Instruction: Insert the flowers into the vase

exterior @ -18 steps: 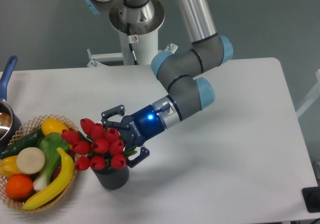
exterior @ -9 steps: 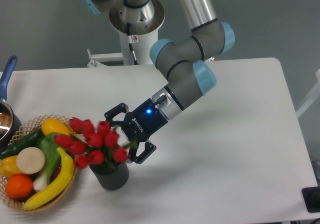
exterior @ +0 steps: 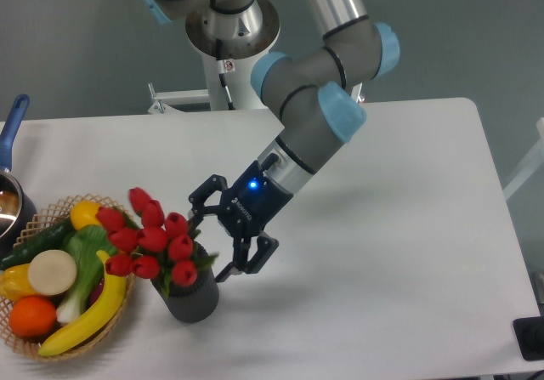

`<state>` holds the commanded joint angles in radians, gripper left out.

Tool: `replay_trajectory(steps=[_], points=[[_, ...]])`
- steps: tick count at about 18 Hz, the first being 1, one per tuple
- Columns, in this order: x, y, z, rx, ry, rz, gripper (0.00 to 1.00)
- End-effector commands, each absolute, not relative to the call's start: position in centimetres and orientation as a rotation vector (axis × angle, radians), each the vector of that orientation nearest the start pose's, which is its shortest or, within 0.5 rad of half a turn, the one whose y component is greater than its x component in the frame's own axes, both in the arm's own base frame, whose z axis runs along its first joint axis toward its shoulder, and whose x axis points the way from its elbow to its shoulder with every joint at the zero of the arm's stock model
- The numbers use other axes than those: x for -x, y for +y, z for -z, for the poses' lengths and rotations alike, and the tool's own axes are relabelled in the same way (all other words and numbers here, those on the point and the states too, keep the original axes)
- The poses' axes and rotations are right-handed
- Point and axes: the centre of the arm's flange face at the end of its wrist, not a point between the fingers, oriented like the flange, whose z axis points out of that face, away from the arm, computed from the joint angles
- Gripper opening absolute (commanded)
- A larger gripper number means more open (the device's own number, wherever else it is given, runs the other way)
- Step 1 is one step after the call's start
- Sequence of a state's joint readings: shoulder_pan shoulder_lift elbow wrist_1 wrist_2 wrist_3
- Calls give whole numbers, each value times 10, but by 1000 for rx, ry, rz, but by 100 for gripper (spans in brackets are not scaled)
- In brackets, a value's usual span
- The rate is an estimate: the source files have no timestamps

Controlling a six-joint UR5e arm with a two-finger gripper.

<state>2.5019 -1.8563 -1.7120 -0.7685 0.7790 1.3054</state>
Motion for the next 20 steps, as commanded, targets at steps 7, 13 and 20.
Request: replay_trajectory(steps=[7, 13, 20], points=[[334, 458, -469, 2512, 596, -397, 100], [327, 424, -513, 2655, 718, -419, 100], [371, 338, -557, 2701, 824, -463, 100]])
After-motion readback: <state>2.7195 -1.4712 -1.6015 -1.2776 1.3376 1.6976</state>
